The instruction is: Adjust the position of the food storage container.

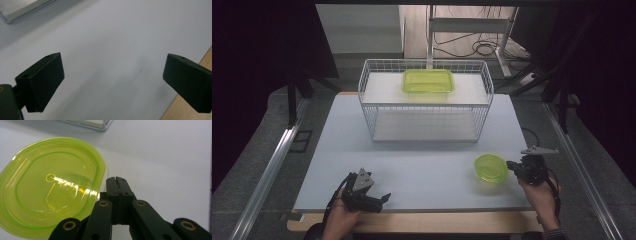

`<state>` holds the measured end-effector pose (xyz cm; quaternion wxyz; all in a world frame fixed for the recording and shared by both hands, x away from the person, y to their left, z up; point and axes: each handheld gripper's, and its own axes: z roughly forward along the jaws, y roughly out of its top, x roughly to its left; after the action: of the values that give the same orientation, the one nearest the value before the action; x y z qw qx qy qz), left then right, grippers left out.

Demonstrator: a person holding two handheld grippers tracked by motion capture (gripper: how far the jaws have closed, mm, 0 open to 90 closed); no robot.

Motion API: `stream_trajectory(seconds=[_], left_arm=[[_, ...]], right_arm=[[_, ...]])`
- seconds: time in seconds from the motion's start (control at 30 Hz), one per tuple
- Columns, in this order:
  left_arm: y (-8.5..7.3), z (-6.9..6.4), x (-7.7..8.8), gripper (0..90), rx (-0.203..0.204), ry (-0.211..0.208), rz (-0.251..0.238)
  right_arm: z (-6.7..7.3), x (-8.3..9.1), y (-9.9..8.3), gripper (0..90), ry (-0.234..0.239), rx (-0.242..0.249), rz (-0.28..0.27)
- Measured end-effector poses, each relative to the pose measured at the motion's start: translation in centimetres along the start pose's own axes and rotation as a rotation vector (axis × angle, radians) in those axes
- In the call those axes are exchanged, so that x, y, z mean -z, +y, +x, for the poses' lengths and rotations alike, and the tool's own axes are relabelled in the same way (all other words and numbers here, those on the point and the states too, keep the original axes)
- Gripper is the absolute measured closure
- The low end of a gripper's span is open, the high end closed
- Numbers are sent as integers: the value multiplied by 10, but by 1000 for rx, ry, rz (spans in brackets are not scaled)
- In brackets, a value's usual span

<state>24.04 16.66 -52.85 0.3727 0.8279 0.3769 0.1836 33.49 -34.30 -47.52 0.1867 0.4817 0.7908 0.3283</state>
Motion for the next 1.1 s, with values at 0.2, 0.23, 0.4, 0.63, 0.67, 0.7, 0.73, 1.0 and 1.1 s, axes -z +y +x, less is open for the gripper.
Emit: stream_trajectory(seconds=[0.2,0.23,0.4,0.63,0.67,0.7,0.73,1.0,1.1], left_arm=[[0,0,-1,32,-1,-1,4],[0,0,-1,32,-1,-1,5],[0,0,-1,32,-1,-2,7],[0,0,-1,32,0,-1,11],[0,0,-2,32,0,-2,13],[0,0,-2,32,-1,-2,14],[0,0,-2,32,-1,-1,16],[-1,-1,-3,32,-2,-1,20],[-1,-1,-3,32,-3,-1,27]], right_arm=[[8,-3,2,894,29,7,5],[9,-3,2,894,33,7,5],[15,-5,3,894,62,6,9],[12,-4,2,894,37,20,20],[10,-3,1,894,35,16,21],[10,-3,0,894,37,10,24],[10,-3,-1,894,40,14,25],[22,-10,-10,894,89,33,83],[25,-12,-12,894,121,25,96]])
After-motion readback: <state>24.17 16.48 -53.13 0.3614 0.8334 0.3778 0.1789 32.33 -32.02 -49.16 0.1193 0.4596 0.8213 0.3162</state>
